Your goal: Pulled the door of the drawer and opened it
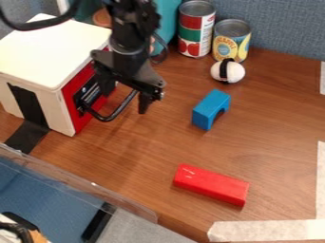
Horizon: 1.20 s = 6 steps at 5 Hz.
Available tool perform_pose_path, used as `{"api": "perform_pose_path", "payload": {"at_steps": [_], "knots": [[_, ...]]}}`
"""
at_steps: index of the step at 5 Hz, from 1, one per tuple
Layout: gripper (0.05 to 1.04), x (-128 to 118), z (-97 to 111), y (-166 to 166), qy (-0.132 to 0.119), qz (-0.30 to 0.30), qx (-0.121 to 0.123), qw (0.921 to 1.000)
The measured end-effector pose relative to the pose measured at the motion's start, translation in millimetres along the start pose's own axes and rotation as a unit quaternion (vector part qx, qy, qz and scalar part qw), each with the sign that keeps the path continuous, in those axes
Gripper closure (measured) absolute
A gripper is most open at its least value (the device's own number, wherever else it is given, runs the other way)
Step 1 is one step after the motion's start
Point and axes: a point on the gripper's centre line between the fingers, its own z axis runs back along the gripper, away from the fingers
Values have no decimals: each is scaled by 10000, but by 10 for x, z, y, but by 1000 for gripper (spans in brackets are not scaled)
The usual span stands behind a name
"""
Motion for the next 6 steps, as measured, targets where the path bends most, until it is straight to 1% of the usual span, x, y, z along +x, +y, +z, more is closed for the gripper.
{"api": "perform_pose_path", "payload": {"at_steps": [1, 2, 3, 4, 5, 6], "knots": [[84, 146, -59, 23, -60, 33, 108, 9999], [84, 199, -141, 2, -2, 110, 98, 9999], [84, 179, -219, -12, 124, 125, 101, 9998], [84, 161, -286, -47, 248, 126, 30, 9996], [84, 141, -391, -74, 499, 117, -45, 9987], [141, 101, -468, -77, 746, 135, 13, 9971]]}}
